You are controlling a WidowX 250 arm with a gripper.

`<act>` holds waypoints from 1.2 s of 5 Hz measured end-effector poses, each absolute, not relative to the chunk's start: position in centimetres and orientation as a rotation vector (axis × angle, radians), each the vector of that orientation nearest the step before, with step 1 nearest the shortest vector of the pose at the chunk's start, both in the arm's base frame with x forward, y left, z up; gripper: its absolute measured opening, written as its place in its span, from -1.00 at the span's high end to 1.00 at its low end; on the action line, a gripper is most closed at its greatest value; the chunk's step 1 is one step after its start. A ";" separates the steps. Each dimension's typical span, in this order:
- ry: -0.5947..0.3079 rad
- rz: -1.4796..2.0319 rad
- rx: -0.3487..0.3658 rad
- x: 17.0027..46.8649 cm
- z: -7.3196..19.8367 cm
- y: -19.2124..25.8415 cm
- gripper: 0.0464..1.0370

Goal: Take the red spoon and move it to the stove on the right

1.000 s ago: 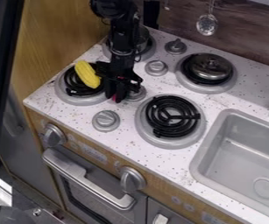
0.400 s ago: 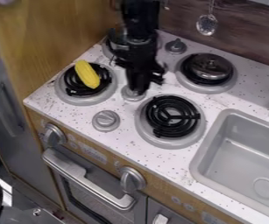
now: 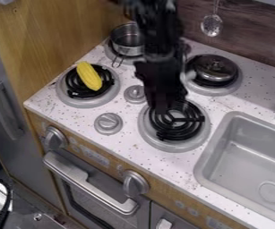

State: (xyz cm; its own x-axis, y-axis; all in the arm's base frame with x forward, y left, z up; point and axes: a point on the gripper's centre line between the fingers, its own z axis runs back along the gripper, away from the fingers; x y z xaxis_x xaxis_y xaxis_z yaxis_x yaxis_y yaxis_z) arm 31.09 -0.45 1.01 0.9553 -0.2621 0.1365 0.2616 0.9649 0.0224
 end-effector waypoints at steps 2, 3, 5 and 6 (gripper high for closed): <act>-0.064 -0.177 0.031 29.5 -1.7 -0.7 0.74; -0.019 -0.157 0.050 29.1 -3.4 -0.9 0.74; 0.020 -0.105 0.039 29.3 -3.9 -1.1 0.16; 0.033 -0.074 0.022 29.4 -3.7 -1.0 -0.51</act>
